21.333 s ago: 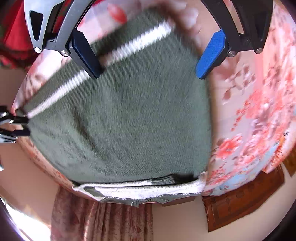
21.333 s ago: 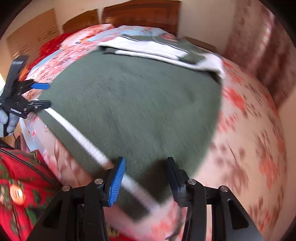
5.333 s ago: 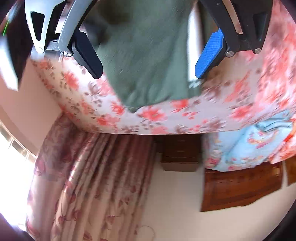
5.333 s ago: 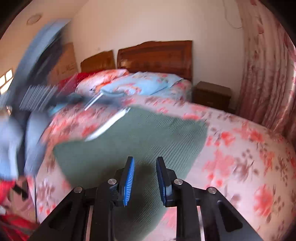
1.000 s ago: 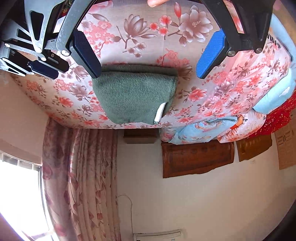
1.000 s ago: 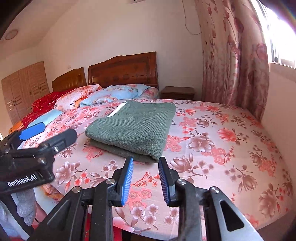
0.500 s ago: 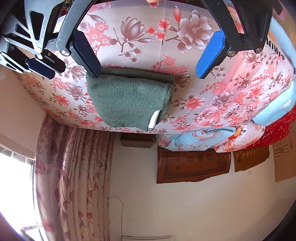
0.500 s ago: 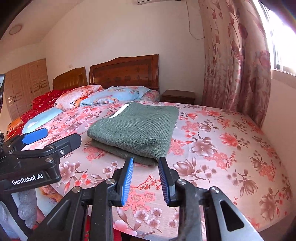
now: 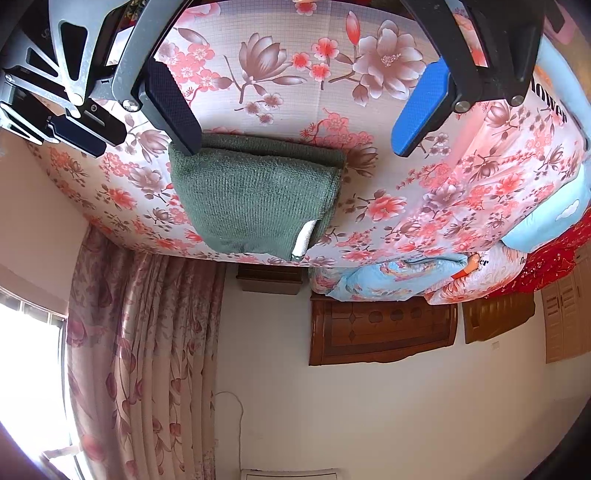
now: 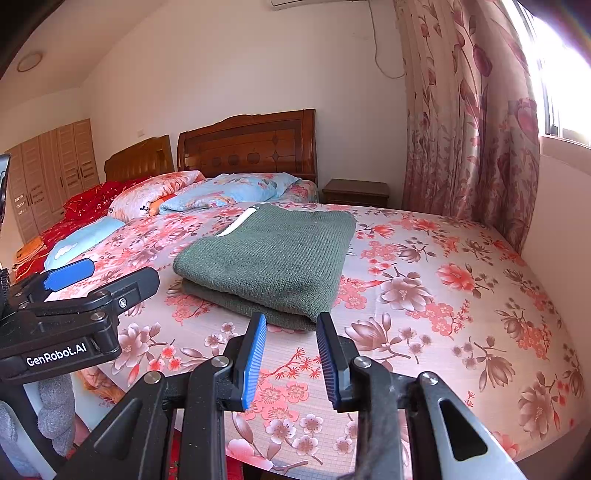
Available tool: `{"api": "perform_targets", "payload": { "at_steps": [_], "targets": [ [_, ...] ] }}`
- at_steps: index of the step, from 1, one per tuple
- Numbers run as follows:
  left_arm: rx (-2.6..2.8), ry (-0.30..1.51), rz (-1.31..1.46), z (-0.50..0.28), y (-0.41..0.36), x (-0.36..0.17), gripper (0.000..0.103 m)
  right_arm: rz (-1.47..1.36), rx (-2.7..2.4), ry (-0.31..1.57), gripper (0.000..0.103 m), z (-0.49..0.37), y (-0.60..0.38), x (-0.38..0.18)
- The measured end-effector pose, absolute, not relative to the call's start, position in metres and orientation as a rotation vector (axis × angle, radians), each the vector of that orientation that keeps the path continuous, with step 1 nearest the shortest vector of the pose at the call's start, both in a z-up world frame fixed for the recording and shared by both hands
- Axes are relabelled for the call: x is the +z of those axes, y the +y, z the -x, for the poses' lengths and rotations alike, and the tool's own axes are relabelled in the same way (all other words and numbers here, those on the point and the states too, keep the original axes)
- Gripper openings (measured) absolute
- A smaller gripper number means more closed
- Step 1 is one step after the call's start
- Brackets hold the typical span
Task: Fold small clothes
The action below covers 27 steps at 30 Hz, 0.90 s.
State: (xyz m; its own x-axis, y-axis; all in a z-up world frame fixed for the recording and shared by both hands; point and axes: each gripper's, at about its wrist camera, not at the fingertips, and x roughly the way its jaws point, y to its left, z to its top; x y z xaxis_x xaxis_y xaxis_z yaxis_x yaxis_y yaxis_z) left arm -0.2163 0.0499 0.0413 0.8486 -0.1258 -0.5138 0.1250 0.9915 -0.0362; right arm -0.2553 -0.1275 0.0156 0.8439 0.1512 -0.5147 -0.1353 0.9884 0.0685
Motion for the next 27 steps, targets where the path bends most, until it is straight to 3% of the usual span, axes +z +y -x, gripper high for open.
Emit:
{"api": "perform_targets", "payload": {
  "at_steps": [27],
  "targets": [
    [-0.121, 0.534, -0.017, 0.2160, 0.0520, 0.0406, 0.103, -0.035, 0.156, 0.541, 0.029, 0.2562, -0.1275, 0.0156]
  ]
}}
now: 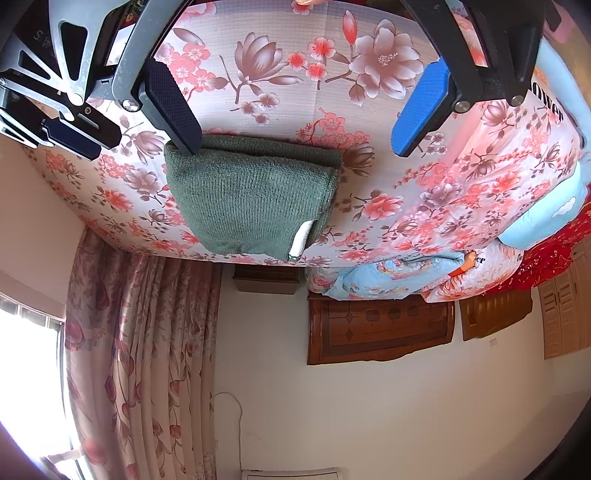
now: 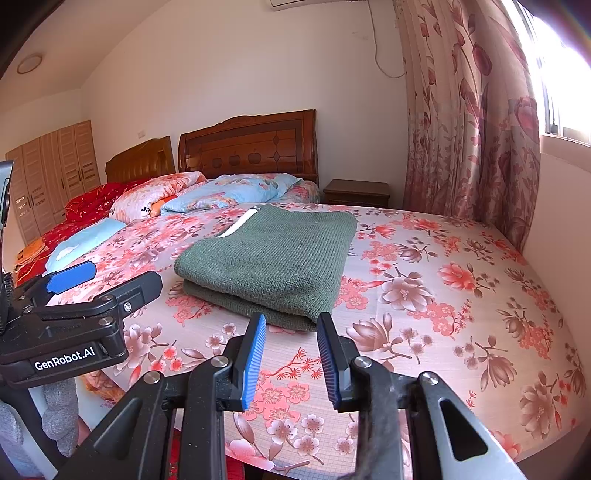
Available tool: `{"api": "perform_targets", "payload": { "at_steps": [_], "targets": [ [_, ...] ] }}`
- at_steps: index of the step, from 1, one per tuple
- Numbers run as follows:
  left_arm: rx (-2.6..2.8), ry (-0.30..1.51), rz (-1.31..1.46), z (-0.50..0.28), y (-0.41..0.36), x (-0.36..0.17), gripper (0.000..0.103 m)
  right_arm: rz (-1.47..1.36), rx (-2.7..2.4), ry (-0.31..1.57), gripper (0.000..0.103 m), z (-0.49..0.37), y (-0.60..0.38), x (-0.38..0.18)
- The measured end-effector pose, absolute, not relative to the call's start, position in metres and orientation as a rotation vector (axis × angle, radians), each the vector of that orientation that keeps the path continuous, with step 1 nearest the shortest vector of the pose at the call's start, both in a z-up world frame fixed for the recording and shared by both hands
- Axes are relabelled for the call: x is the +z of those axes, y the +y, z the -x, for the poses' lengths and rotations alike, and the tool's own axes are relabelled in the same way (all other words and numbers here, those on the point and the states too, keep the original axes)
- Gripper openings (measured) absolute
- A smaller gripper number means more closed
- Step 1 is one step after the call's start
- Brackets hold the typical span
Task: Fold small clothes
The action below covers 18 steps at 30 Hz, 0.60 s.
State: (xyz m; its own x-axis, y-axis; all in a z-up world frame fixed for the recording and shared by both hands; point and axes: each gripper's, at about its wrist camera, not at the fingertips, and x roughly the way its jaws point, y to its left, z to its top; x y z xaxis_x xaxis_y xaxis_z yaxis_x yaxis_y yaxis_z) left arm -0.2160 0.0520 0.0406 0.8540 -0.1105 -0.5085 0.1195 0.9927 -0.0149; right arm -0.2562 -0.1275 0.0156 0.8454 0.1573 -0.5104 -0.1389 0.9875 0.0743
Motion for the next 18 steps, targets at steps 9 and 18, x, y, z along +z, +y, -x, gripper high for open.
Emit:
{"api": "perform_targets", "payload": {
  "at_steps": [9, 18],
  "targets": [
    [-0.122, 0.520, -0.031, 0.2169, 0.0507, 0.0418, 0.103, -0.037, 0.157, 0.541, 0.029, 0.2562, -0.1275, 0.0153],
    [-0.105, 0.511, -0.019, 0.2177, 0.0520, 0.0411, 0.103, -0.036, 0.160, 0.542, 0.029, 0.2564, -0.1274, 0.0154]
  ]
}}
